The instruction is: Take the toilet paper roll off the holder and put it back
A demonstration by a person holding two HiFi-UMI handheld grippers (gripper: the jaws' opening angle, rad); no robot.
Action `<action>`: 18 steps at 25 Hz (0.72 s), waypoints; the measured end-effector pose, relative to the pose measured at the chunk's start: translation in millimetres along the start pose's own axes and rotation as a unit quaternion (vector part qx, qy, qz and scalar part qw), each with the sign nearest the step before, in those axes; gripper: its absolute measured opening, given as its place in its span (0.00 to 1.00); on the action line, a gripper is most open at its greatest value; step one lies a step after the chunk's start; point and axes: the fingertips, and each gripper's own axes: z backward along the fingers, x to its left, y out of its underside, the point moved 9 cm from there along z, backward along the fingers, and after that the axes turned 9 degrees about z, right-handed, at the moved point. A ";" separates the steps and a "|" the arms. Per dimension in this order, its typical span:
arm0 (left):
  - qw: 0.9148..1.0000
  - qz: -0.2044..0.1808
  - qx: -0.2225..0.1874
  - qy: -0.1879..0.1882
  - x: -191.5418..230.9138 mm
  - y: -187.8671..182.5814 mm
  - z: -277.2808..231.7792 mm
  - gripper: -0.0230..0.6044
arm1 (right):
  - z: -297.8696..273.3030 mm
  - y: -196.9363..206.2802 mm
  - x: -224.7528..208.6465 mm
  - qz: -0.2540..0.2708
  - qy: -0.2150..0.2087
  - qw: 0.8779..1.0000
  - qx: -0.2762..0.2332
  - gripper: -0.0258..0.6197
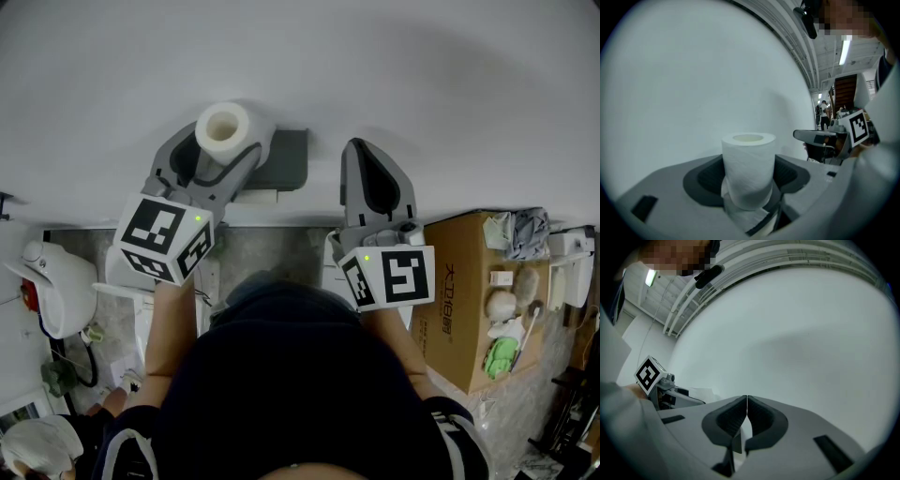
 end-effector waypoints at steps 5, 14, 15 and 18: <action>1.000 -0.004 0.002 0.000 -0.6 0.2 -1.3 0.52 | 0.7 0.6 -1.2 0.000 0.001 1.000 0.000 0.07; 1.000 -0.010 0.003 0.001 -0.7 -1.3 -2.0 0.52 | -1.7 -0.3 -0.5 -0.001 0.001 1.000 0.001 0.07; 1.000 -0.010 0.003 0.002 -0.6 -1.5 -2.1 0.52 | -1.9 -0.5 -0.5 -0.001 0.001 1.000 0.001 0.07; 1.000 -0.009 0.002 0.004 0.0 -1.4 -1.9 0.52 | -2.2 -1.0 -0.1 -0.001 0.000 1.000 0.000 0.07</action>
